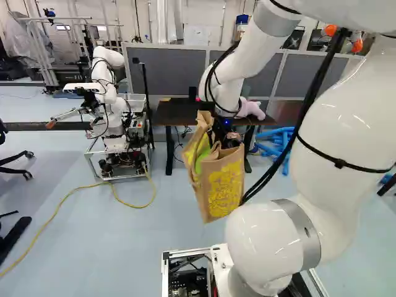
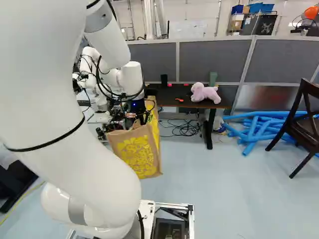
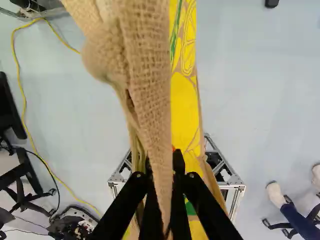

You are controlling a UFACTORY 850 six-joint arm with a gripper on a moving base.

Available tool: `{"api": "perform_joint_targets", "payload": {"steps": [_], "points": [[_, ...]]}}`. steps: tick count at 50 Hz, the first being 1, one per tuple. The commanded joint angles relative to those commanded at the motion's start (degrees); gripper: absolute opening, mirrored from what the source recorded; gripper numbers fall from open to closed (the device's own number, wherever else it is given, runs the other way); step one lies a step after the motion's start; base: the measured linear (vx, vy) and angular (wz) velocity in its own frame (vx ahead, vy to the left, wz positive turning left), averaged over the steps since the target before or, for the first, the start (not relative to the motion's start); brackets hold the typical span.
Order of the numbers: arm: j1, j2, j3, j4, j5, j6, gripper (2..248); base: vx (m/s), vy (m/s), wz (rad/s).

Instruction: Pick up the bag on the ground and place it on the table

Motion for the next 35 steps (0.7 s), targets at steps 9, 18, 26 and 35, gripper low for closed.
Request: {"api": "perform_joint_targets", "payload": {"steps": [9, 18, 26, 35], "points": [[-0.02, 1.77, -0.16, -0.10, -0.23, 0.00, 21, 0.000, 0.000, 0.000], [-0.04, 3.47, -0.41, -0.12, -1.43, 0.00, 21, 0.000, 0.000, 0.000], [-0.06, 4.92, -0.63, -0.12, -3.49, 0.00, 21, 0.000, 0.000, 0.000], [-0.08, 6.60, -0.92, -0.12, -6.27, 0.00, 21, 0.000, 0.000, 0.000]]}}
